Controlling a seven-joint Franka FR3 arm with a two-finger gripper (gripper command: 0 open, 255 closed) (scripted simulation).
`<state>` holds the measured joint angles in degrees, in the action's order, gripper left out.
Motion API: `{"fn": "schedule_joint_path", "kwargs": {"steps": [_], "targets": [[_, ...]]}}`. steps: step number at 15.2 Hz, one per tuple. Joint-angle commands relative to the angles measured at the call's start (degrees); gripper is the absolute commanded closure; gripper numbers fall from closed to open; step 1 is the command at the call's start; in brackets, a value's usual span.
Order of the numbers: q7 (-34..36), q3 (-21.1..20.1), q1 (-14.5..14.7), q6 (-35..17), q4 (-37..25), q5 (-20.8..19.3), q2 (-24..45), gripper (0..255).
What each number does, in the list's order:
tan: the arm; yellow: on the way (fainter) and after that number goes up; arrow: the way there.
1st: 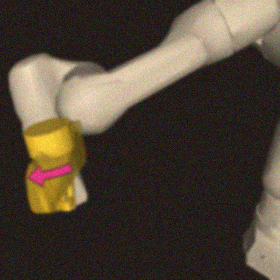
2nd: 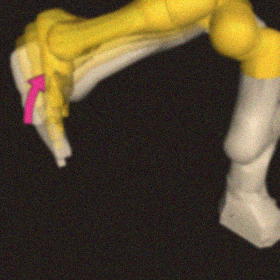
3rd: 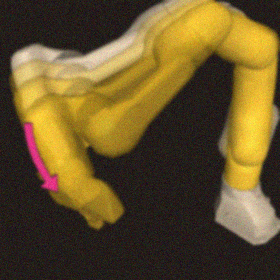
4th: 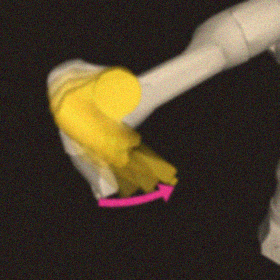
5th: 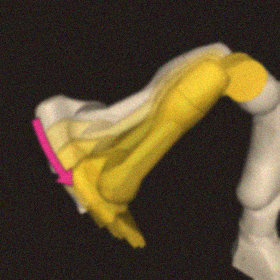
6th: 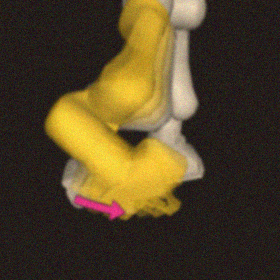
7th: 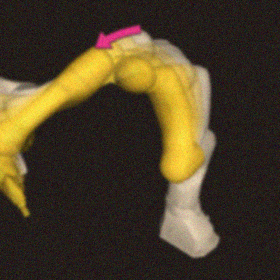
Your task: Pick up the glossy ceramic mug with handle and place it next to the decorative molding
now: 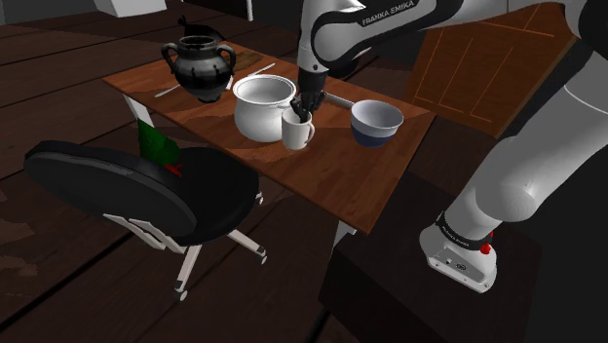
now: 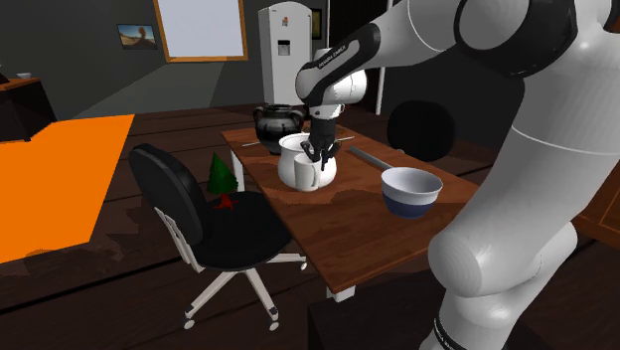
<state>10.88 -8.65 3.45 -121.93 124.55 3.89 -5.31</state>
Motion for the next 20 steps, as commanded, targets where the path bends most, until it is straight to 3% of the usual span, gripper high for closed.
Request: {"fn": "schedule_joint_path", "kwargs": {"steps": [1,15,20], "targets": [[-0.2,0.1,-0.1,1.6,-1.1,0.0,-0.5,255],[0.1,0.4,-0.2,12.2,-9.4,0.0,-2.8,255],[-6.6,4.2,-3.2,12.8,-11.6,-0.4,-0.9,255]]}}
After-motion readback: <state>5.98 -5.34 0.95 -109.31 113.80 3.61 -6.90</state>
